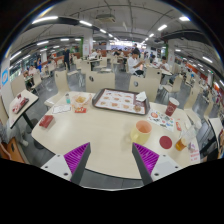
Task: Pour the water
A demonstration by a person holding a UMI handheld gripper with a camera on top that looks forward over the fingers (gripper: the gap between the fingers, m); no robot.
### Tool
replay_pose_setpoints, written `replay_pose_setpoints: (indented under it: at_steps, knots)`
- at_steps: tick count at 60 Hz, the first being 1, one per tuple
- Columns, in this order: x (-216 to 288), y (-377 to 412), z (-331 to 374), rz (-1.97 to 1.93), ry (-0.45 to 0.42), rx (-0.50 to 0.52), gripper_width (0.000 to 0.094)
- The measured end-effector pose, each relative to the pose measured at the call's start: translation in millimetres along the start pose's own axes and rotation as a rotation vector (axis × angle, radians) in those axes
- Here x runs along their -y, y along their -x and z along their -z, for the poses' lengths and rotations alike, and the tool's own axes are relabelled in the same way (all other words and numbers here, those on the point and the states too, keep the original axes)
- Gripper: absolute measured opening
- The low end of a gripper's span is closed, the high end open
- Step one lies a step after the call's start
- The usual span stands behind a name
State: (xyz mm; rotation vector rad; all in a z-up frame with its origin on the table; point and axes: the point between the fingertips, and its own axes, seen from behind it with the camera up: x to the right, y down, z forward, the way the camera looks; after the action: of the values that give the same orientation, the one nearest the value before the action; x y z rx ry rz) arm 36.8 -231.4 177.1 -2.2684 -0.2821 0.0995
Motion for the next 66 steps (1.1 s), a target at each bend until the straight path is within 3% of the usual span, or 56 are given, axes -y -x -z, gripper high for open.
replay_pose_setpoints:
  at_steps: [17, 35, 47, 58, 66]
  knots:
    - [-28, -63, 0, -0.055, 0.029, -0.059, 0.0847]
    - [-83, -237, -12, -0.128, 0.024, -0.21, 0.0846]
    - [-89, -345, -50, -0.164, -0.038, -0.278, 0.0842]
    - [-70, -398, -107, -0.173, -0.102, -0.29, 0.0843]
    - [-63, -410, -141, -0.175, -0.137, -0.26, 0.0741]
